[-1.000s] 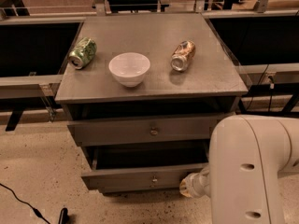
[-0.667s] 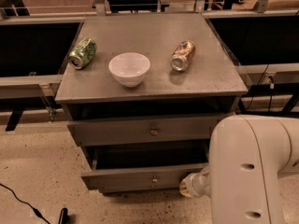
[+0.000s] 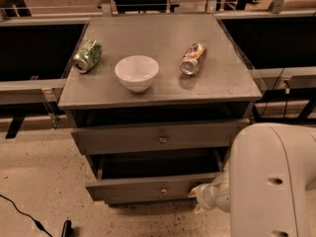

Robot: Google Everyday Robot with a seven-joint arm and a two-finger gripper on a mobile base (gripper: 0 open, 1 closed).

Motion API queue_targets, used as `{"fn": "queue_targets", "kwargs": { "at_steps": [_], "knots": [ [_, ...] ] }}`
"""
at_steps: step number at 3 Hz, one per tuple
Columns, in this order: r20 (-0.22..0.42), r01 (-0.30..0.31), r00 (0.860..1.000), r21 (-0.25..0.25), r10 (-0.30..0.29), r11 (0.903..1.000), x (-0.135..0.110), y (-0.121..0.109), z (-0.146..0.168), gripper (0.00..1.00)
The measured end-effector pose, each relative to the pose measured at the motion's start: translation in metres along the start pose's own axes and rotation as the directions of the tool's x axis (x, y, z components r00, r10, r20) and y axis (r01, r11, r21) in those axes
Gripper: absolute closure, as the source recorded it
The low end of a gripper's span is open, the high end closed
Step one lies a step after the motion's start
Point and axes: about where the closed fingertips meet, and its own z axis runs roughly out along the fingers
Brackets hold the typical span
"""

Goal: Close middle drawer

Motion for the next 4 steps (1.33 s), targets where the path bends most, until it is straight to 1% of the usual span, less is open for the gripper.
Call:
{"fn": "queue_targets", "kwargs": {
  "at_steps": [1, 2, 3, 4],
  "knots": [
    [0.000, 0.000, 1.000, 0.000, 0.000, 1.0000, -0.003, 0.004, -0.001, 0.57],
    [-0.008, 0.037, 0.999, 0.009, -0.037, 0.9993, -0.008, 0.015, -0.032, 0.80],
    [-0.024, 0.059, 0.998, 0.045, -0.058, 0.9972, -0.013, 0.026, -0.080, 1.00],
    [-0.031, 0.040, 0.999, 0.055, -0.038, 0.9977, -0.014, 0.039, -0.104, 1.00]
  ]
}}
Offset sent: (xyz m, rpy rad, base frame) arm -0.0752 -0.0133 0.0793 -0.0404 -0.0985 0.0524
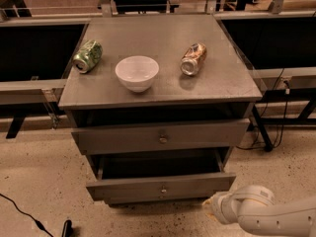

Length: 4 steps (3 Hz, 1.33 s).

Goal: Close middle drawer

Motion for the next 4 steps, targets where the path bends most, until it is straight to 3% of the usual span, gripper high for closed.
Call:
{"fn": "queue_targets", "kwargs": {
  "at_steps": [1, 2, 4],
  "knots": [
    [0.039, -0.010, 0.999, 0.039, 0.009, 0.9992, -0.003, 0.006, -0.010, 1.00],
    [0.078, -0.012, 0.997, 0.078, 0.006, 0.9969, -0.012, -0.005, -0.011, 1.00],
    [0.187, -0.016, 0.982, 0.101, -0.003, 0.9948, -0.030, -0.006, -0.016, 1.00]
  ]
}}
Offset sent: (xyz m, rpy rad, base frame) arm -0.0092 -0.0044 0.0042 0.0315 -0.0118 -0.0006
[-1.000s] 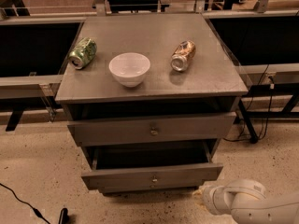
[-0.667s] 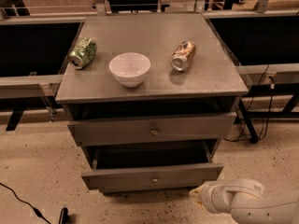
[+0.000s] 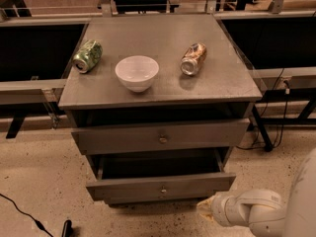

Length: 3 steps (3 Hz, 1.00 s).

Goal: Close middle drawer

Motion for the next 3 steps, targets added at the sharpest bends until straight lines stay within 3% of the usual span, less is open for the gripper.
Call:
{"fn": "queue_targets", "kwargs": {
  "at_steps": [3],
  "knots": [
    [0.133, -0.002, 0.991, 0.011, 0.001, 0.9999, -0.0096, 0.0033, -0.0086, 1.00]
  ]
}}
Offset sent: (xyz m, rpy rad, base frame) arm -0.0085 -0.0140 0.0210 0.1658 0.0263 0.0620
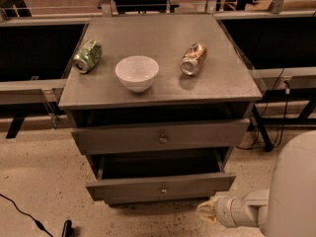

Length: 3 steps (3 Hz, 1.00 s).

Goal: Close middle drawer

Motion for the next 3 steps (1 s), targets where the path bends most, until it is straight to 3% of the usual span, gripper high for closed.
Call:
{"fn": "queue_targets", "kwargs": {
  "at_steps": [2, 3],
  "knots": [
    [0.029, 0.068, 0.997, 0.035, -0.069, 0.9971, -0.015, -0.004, 0.027, 1.00],
    [0.049, 0.143, 0.988, 0.099, -0.149, 0.9847, -0.015, -0.014, 0.041, 1.00]
  ]
}}
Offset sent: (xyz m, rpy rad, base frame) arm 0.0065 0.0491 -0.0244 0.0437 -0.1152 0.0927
